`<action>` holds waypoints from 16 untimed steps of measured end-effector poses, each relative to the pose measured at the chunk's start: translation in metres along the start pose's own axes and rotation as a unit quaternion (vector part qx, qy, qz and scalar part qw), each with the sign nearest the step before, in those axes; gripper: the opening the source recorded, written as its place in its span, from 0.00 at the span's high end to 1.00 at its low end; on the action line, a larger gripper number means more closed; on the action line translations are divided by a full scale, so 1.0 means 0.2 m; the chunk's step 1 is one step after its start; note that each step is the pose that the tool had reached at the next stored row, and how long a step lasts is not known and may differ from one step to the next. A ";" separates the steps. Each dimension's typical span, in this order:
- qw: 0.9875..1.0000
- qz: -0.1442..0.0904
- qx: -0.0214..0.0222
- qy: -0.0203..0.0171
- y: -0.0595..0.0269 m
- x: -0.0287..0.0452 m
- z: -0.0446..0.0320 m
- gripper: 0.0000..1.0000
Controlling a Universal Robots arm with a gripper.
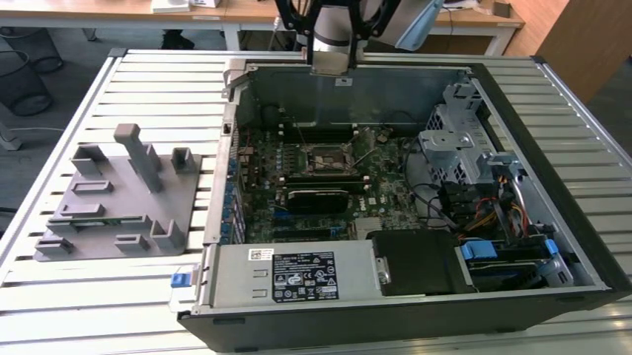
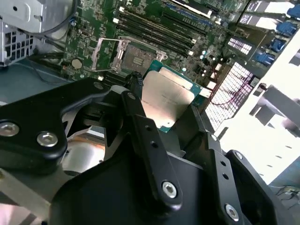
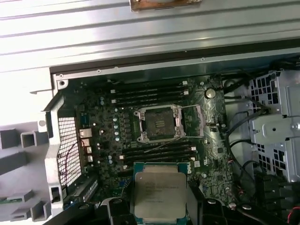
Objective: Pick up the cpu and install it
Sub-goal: 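Place the cpu into insertion slot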
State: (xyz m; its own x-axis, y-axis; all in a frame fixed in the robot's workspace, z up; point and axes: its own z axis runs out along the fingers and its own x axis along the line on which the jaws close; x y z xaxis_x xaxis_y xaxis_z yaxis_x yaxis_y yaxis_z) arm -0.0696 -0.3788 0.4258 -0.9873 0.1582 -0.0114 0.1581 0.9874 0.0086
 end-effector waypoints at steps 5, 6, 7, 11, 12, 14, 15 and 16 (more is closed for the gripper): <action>0.999 0.042 0.000 -0.001 0.000 0.000 0.003 0.47; 0.999 0.050 0.000 -0.002 0.000 0.000 0.004 0.47; 0.998 0.058 0.000 -0.002 0.000 0.000 0.004 0.47; 0.996 0.092 0.001 -0.003 0.001 0.000 0.007 0.47; 0.995 0.101 0.001 -0.003 0.000 0.000 0.008 0.47; 0.993 0.120 0.001 -0.003 0.000 0.000 0.009 0.47; 0.992 0.129 0.001 -0.003 0.000 0.000 0.010 0.47; 0.990 0.137 0.001 -0.003 0.001 0.000 0.010 0.47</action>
State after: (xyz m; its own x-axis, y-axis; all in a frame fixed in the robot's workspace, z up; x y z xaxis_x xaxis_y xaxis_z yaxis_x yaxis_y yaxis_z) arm -0.0696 -0.3787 0.4238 -0.9069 0.4211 -0.0157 0.4210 0.9070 0.0098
